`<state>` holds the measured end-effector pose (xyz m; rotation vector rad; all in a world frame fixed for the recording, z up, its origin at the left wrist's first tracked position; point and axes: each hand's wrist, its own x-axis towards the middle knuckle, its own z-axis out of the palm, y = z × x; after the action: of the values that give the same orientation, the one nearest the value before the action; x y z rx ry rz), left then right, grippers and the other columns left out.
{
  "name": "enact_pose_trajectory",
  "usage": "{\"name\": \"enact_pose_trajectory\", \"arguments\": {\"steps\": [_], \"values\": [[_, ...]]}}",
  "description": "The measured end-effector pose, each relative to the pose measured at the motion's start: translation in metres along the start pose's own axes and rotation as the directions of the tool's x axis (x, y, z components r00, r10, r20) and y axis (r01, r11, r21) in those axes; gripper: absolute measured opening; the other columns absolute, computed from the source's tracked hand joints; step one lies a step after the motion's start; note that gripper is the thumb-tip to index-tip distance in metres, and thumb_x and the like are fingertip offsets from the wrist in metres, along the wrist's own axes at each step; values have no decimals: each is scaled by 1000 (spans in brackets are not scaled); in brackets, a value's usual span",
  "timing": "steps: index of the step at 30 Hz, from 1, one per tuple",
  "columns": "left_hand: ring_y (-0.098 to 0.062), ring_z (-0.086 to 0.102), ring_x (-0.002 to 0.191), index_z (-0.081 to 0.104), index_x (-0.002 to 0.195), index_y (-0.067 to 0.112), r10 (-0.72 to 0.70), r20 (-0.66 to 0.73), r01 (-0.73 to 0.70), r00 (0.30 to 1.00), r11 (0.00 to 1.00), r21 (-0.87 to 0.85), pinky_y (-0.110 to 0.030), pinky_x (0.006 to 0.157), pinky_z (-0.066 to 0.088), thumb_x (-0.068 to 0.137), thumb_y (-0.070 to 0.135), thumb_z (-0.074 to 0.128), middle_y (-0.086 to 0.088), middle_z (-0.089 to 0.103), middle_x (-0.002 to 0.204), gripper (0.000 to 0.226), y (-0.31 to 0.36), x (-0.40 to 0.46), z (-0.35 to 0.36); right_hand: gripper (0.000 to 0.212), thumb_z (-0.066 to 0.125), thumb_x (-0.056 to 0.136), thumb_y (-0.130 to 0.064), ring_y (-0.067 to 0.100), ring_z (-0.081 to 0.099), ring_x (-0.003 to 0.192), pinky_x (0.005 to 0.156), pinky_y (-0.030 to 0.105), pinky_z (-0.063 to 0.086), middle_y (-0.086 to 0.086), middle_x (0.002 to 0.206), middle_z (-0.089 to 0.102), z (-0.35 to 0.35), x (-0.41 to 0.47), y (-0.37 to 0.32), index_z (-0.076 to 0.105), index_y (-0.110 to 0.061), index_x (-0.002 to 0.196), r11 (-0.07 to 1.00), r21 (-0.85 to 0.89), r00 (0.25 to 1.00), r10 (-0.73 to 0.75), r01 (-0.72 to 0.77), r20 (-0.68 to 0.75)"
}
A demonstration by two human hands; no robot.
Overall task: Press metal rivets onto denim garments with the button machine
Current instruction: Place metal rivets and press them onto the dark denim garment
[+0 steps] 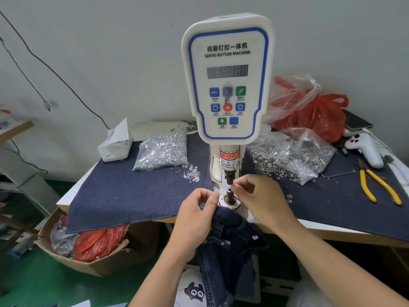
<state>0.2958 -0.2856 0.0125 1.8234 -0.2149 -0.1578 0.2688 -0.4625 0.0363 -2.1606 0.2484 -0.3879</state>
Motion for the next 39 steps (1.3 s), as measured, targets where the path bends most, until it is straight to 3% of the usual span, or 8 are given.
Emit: {"name": "enact_pose_trajectory", "arguments": {"steps": [3,7,10,13,23,31,36,39], "values": [[-2,64,73,67,92,26,-40,-11,40,999,998,-45,-25,71,50,106,44,59,12,70,79,24,-1,1,-3,5,72,95,-27,-2,63,76,73,11,44,-17,83,69,3,5,1,75,-24,94,984,-156,996,-88,90,23],[2,66,73,68,95,26,-55,-21,54,998,998,-42,-17,66,49,105,46,59,11,73,83,24,-1,3,-6,10,70,96,-31,3,60,69,72,25,47,-17,70,62,0,11,2,71,-26,87,956,-241,986,-151,164,72],[3,66,74,68,96,25,-65,-17,64,998,996,-63,-14,65,49,104,46,60,11,74,84,24,0,4,-6,12,71,96,-29,7,57,74,73,26,42,-11,80,66,0,13,1,75,-18,92,932,-291,977,-203,215,71],[-1,66,77,69,95,26,-78,-13,77,997,994,-82,-22,70,49,104,47,61,10,74,86,23,1,5,-6,12,73,94,-27,7,55,73,71,23,39,-10,79,64,1,14,1,76,-15,92,924,-296,970,-233,241,62],[6,62,69,69,95,26,-79,-6,78,997,994,-77,-16,64,46,102,48,63,15,70,79,24,6,2,-8,11,74,94,-28,7,57,73,71,23,39,-5,86,74,-1,11,-1,77,-17,93,929,-293,974,-218,224,54],[-6,70,78,70,97,26,-99,8,99,995,989,-111,-25,70,54,104,48,62,6,76,86,24,10,0,-9,12,72,96,-30,7,64,75,76,28,51,-12,79,70,-5,8,-4,77,-19,96,933,-290,977,-202,213,67],[-9,71,72,70,97,23,-133,76,147,988,959,-243,-24,64,54,104,47,61,3,76,81,27,12,-2,-11,11,68,93,-41,-3,65,86,75,10,47,-21,85,70,-9,-18,-1,71,-30,95,984,-27,983,-179,178,-34],[-11,69,72,72,89,25,-122,144,168,982,912,-374,-23,61,54,101,47,64,-1,74,83,26,16,-2,-13,35,66,81,-66,-7,64,99,83,11,47,-30,104,68,-11,-40,4,61,-42,107,989,88,970,-135,119,203]]}}
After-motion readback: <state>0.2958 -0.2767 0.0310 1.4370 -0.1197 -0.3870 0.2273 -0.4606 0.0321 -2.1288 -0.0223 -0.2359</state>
